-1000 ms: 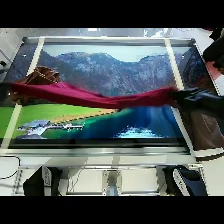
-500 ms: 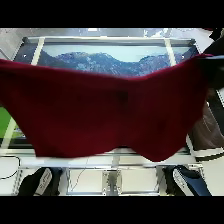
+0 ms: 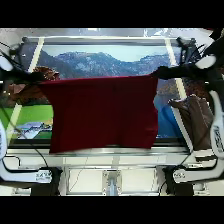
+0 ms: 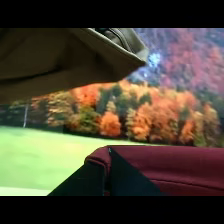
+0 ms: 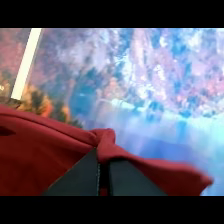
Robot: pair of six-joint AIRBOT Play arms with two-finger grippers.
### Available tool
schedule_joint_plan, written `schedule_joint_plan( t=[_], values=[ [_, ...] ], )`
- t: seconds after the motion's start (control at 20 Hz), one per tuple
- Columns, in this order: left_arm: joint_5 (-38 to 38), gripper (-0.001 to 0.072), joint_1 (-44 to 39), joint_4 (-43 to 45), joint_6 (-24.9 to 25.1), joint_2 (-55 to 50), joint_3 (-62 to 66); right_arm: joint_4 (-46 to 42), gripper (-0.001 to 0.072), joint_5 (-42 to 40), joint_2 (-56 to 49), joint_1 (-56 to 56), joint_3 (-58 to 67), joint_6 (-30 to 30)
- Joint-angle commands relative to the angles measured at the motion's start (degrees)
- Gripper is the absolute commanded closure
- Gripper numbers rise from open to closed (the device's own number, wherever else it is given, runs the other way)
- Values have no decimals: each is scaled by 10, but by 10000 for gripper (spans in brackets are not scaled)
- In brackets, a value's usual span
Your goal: Fold the shirts.
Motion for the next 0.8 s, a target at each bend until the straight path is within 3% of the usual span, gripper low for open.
schedule_joint_plan(
  t=[0.0,0.1,0.25,0.5,0.6,0.75],
  values=[
    [132,696,-19,24,-21,-84,-3,19,701,-100,-109,7,19,-8],
    [177,696,-30,24,-21,-91,-3,18,701,-130,-129,7,33,-7],
    [149,696,-42,24,-21,-91,-3,9,701,-120,-129,7,36,-7],
    [19,696,-42,25,-20,-90,-10,-90,702,6,-110,8,36,-7],
    [13,696,-45,24,-13,-82,-30,-139,703,72,-104,7,34,-3],
    [11,696,-49,29,-9,-70,-63,-167,703,96,-90,7,-4,5]
  ],
)
